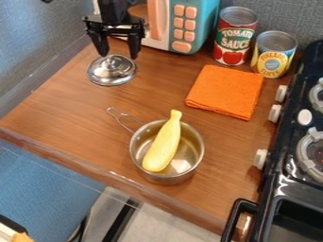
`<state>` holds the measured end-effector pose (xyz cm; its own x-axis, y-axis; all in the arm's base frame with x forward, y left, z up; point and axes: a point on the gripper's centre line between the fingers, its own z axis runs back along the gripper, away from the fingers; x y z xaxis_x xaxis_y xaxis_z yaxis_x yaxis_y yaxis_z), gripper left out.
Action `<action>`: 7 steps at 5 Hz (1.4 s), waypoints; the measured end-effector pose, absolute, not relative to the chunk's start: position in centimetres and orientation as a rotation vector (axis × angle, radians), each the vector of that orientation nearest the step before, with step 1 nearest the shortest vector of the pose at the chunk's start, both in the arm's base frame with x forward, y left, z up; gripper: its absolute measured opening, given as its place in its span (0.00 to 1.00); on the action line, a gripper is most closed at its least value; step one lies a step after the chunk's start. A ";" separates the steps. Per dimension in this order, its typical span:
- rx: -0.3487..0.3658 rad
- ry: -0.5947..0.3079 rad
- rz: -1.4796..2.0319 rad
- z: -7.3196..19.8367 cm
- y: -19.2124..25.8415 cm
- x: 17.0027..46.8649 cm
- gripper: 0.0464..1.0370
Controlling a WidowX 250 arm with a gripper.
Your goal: Move the lid of the silver pot on top of the orange cloth
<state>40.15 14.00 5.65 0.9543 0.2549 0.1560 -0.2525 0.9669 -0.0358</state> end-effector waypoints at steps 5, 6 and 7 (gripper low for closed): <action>0.045 -0.100 0.243 3.3 15.4 40.3 0.32; 0.050 -0.099 0.238 3.2 15.2 40.3 0.24; 0.054 -0.102 0.234 3.4 14.6 40.2 0.24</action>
